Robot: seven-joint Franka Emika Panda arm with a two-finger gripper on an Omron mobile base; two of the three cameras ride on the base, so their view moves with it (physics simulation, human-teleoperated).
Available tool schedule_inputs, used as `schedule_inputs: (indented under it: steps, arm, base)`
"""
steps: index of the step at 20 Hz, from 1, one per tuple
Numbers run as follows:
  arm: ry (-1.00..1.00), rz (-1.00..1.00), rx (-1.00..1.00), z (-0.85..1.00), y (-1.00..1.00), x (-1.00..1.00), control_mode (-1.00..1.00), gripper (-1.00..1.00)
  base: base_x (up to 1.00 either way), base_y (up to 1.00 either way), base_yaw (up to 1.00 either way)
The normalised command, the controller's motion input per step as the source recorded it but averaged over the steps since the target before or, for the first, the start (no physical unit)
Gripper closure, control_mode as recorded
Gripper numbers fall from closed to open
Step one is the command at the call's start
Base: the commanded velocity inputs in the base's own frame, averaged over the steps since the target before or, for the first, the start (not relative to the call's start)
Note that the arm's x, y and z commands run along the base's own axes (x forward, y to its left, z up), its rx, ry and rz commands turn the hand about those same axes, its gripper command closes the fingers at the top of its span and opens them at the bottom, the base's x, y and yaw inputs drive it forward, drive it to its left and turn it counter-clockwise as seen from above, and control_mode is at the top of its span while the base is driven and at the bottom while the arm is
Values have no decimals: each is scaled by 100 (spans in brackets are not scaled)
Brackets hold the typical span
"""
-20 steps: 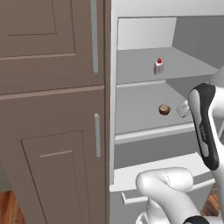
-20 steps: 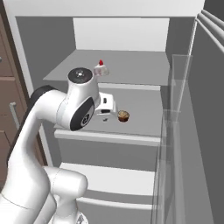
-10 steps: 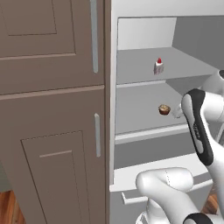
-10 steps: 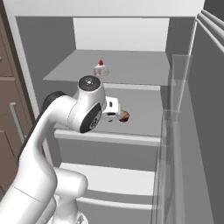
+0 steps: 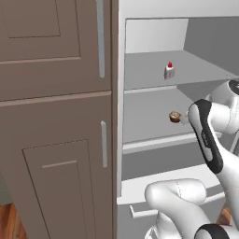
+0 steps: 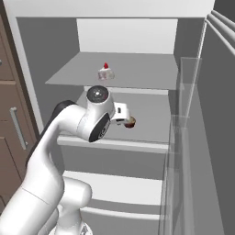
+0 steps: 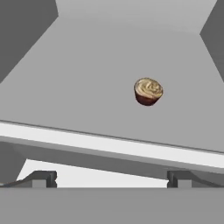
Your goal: Take the cake and cupcake from the fridge and place them on the empty tray on the dining counter.
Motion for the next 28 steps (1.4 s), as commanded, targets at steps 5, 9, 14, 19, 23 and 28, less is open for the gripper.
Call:
schedule_inputs:
  steps: [5,9,14,19,23,28]
  arm:
    - [1,0,2,0,-20,23,-100,-100]
    - [3,0,4,0,-21,21,-100,-100]
    - [1,0,3,-5,-14,30,-100,-100]
    - [-1,0,0,-20,-4,17,-100,-100]
    - [-3,0,0,-18,0,0,-100,-100]
    - [-1,0,0,-11,0,1,-100,-100]
  base:
    - [0,0,0]
    - [0,0,0]
    - [0,0,0]
    - [0,0,0]
    - [0,0,0]
    - [0,0,0]
